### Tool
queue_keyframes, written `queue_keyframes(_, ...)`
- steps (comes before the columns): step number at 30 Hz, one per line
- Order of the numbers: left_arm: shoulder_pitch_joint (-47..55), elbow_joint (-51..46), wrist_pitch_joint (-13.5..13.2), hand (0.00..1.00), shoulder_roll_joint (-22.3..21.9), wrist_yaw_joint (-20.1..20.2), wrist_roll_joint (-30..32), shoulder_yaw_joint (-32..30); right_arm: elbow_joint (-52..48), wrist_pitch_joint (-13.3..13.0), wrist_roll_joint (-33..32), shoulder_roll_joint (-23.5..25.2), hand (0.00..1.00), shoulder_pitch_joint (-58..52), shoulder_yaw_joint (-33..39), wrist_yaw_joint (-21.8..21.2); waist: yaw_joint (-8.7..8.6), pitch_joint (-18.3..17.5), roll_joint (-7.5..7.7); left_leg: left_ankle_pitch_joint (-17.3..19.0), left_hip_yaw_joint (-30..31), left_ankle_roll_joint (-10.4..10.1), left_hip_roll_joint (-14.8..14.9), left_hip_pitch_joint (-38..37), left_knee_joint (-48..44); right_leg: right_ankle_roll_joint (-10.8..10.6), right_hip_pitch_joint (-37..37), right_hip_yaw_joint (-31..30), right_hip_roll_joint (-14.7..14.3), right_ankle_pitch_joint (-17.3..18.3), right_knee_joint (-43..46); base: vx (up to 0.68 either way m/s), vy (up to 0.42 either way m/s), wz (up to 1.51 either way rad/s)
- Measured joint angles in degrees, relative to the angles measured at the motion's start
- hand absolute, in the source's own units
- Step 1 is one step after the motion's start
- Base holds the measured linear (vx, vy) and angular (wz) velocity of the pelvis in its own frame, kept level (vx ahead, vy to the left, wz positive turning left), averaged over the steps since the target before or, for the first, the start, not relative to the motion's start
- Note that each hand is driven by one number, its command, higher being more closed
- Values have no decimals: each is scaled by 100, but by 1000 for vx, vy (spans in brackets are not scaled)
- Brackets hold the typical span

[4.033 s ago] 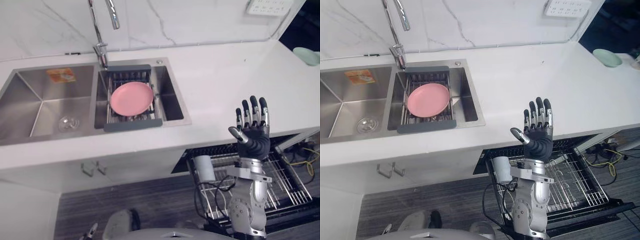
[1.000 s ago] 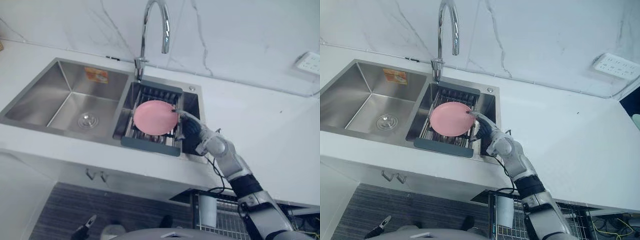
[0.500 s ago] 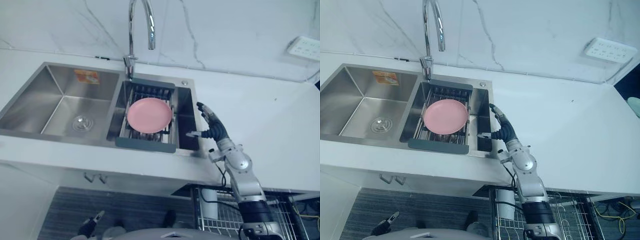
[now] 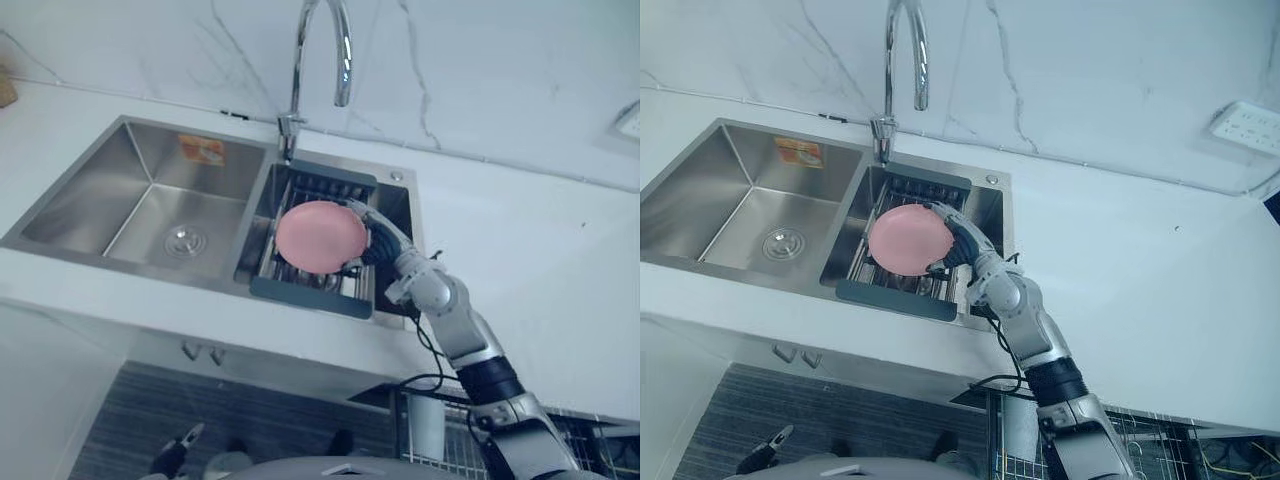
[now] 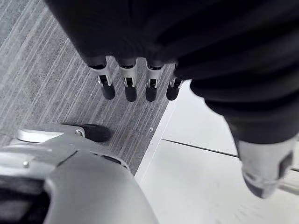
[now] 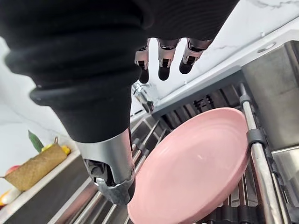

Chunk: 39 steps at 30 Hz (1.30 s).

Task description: Walk over to the sink, pick up the cup, carry it to the dishwasher, place the cup inside the dishwasher, then close the dishwasher door

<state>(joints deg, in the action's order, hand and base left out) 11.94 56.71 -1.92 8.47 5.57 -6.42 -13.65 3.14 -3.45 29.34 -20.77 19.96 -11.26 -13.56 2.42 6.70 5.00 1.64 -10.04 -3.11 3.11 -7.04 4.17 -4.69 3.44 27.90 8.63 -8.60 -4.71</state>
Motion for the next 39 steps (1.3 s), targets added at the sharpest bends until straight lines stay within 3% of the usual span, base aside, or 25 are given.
queue_keyframes(4, 9, 0, 10, 0, 20, 23, 54, -27, 325, -29, 476, -104, 0, 144, -123, -70, 47, -15, 28, -63, 108, 22, -26, 62, 34, -10, -3, 106, 15, 7, -1, -47, -9, 18)
queue_keyframes(9, 56, -1, 43, 0, 62, 94, 110, -250, 651, -246, 858, -258, 0, 311, -416, -327, 75, -51, 81, -106, 188, 20, -28, 114, 63, -8, -18, 147, 16, 7, -2, -33, -3, 7)
queue_keyframes(16, 52, -25, 84, 0, 74, 110, 118, -254, 992, -285, 1275, -458, 0, 384, -688, -470, 99, -89, 137, -138, 237, 22, -35, 192, 63, -4, -61, 207, 20, 4, -2, -3, 2, 4)
queue_keyframes(28, 53, -205, 194, 0, 132, 115, 113, -253, 1650, -384, 2250, -485, 0, 740, -1063, -61, 186, -88, 137, -151, 288, 26, -54, 232, 63, -4, -77, 253, 29, 4, -2, 1, 1, 1)
queue_keyframes(39, 58, -206, 275, 0, 166, 158, 105, -253, 2095, -366, 2280, -452, 0, 854, -1323, 68, 270, -86, 141, -202, 377, 26, -58, 309, 66, 5, -114, 306, 32, -3, -2, 2, 1, 3)
